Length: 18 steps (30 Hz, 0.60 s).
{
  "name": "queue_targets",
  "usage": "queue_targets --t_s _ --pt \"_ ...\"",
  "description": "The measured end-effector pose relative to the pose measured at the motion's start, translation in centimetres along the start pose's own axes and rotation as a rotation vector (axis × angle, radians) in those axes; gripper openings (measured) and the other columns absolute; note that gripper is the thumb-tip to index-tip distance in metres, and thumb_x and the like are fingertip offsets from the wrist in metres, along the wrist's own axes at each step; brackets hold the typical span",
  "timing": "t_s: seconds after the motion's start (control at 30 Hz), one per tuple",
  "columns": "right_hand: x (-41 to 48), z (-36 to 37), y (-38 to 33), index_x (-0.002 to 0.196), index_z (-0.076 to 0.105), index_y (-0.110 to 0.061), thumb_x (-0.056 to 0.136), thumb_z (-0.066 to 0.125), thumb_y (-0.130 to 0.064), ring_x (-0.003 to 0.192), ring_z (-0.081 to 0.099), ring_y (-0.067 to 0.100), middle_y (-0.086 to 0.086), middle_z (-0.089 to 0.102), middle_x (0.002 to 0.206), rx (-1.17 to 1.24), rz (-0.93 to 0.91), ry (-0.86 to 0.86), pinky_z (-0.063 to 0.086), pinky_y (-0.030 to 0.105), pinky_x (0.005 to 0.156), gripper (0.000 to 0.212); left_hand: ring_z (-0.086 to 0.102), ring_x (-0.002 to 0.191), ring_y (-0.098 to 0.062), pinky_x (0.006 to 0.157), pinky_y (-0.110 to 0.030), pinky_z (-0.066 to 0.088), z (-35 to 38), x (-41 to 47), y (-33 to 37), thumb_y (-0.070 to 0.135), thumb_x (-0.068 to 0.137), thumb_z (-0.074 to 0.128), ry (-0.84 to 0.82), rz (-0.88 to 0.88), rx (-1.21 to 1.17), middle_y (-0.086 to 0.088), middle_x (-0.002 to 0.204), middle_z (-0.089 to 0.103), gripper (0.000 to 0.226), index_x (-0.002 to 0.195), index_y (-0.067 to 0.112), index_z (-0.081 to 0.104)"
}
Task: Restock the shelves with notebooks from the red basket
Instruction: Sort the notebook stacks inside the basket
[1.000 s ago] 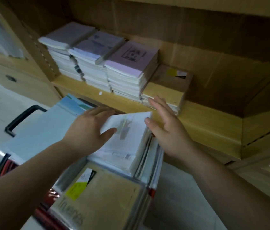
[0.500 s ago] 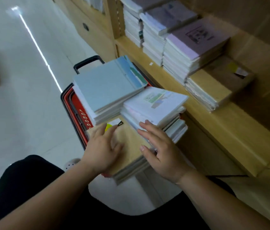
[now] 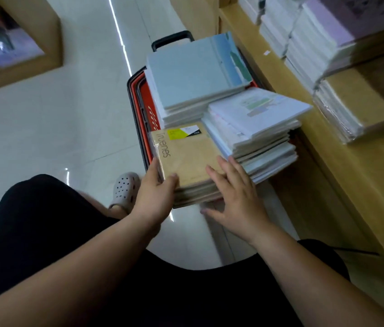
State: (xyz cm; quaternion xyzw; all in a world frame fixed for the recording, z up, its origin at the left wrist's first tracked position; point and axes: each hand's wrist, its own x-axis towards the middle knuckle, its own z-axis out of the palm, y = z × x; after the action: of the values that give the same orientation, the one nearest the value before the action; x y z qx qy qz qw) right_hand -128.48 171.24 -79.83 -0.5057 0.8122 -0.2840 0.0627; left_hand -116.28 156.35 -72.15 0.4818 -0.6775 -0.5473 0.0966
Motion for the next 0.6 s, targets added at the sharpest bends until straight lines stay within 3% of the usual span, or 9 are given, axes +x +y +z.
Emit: queue_targets --t_s 0.1,0.2,0.33,0.43,0.53,0.6 --pt "0.9 0.1 1.2 0.147 0.049 -0.029 0.069 0.085 -0.048 0.144 0.040 0.034 0.009 0.048 0.154 -0.108 -0.064 0.040 0.044 0.053 0.109 0.088 0.065 0.097 0.008 0.086 -0.033 0.055 0.4 -0.4 -0.3 0.018 0.100 0.051 0.005 -0.060 -0.102 0.029 0.104 0.068 0.045 0.135 0.047 0.048" --pt "1.7 -0.1 1.8 0.139 0.061 -0.026 0.081 0.069 -0.055 0.130 0.053 0.037 0.010 0.060 0.142 -0.120 -0.154 0.121 0.049 0.050 0.103 0.066 0.068 0.108 -0.011 0.084 -0.040 0.057 0.6 -0.4 -0.4 0.020 0.100 0.052 -0.010 -0.106 -0.245 0.023 0.120 0.067 0.054 0.143 0.052 0.042" --pt "1.9 0.2 1.7 0.138 0.061 -0.019 0.086 0.067 -0.050 0.123 0.055 0.041 0.016 0.061 0.137 -0.156 -0.203 0.161 0.049 0.053 0.101 0.060 0.069 0.105 -0.018 0.078 -0.045 0.060 0.6 0.1 -0.3 0.018 0.101 0.051 -0.022 -0.150 -0.380 0.015 0.128 0.066 0.056 0.144 0.052 0.041" --pt "2.2 0.3 1.0 0.142 0.055 -0.018 0.086 0.072 -0.040 0.121 0.055 0.044 0.018 0.060 0.136 -0.170 -0.226 0.195 0.048 0.056 0.102 0.062 0.070 0.105 -0.020 0.067 -0.038 0.063 0.1 0.7 0.3 0.018 0.102 0.050 -0.020 -0.211 -0.515 0.012 0.128 0.066 0.055 0.147 0.047 0.039" --pt "3.0 0.4 0.1 0.142 0.059 -0.013 0.086 0.077 -0.033 0.122 0.055 0.046 0.018 0.060 0.136 -0.114 -0.208 0.244 0.044 0.059 0.105 0.061 0.069 0.107 -0.027 0.072 -0.050 0.060 -0.6 1.8 1.4 0.020 0.100 0.050 -0.050 -0.245 -0.581 0.008 0.126 0.066 0.052 0.143 0.048 0.043" --pt "3.5 0.4 -0.7 0.140 0.060 -0.010 0.083 0.082 -0.029 0.122 0.056 0.047 0.018 0.061 0.136 -0.059 -0.193 0.269 0.044 0.059 0.105 0.064 0.067 0.103 -0.029 0.068 -0.049 0.060 -1.1 2.3 2.2 0.018 0.098 0.050 -0.059 -0.252 -0.567 0.005 0.124 0.065 0.050 0.138 0.048 0.048"
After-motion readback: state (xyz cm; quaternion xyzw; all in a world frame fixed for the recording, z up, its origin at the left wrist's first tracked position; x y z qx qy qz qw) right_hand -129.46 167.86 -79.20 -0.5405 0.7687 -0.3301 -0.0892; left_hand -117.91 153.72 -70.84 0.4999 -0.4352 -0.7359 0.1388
